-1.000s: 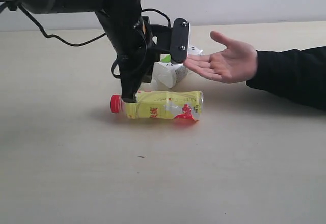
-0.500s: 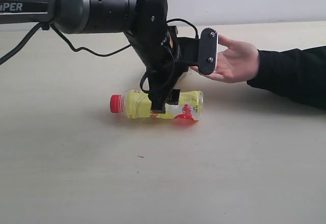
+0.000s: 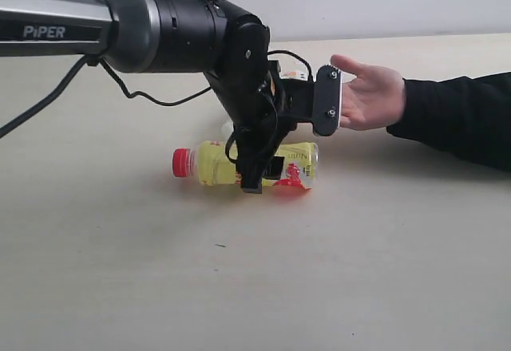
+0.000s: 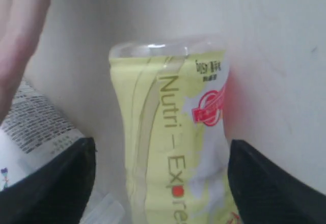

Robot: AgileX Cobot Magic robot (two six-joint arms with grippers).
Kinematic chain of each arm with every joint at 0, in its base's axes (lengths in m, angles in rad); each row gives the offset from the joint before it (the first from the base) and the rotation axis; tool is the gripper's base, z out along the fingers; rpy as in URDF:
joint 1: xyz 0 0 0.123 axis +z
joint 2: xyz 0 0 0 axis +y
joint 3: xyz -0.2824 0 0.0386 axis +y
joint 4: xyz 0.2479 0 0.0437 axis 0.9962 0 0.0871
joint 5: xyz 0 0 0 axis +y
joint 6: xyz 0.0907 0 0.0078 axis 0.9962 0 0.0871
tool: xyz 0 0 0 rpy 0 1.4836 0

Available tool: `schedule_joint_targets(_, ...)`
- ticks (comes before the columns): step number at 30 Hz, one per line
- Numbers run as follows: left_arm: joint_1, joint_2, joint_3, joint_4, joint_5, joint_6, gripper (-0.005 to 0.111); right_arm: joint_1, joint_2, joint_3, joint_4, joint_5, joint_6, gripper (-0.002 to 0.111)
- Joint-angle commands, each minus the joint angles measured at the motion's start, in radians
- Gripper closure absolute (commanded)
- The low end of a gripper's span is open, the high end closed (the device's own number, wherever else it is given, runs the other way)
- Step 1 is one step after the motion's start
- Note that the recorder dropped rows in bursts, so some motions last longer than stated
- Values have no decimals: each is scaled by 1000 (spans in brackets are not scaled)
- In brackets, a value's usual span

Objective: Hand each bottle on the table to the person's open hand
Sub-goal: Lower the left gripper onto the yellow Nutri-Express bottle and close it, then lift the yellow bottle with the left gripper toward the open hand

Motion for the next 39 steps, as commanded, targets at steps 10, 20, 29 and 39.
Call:
schedule_joint_targets(10, -4, 77, 4, -9, -56, -8, 36, -5, -6, 5, 1, -14, -3, 108)
schedule_joint_targets(20, -12, 94, 4, -9, -43, -8, 37, -5, -6, 5, 1, -14, -3, 108)
schedule_joint_targets(29, -49, 94, 4, -9, -37, -8, 79, -5, -6, 5, 1, -14, -3, 108)
schedule_joint_targets(39, -131, 59, 4, 53, 78, -8, 106, -5, -6, 5, 1, -14, -3, 108)
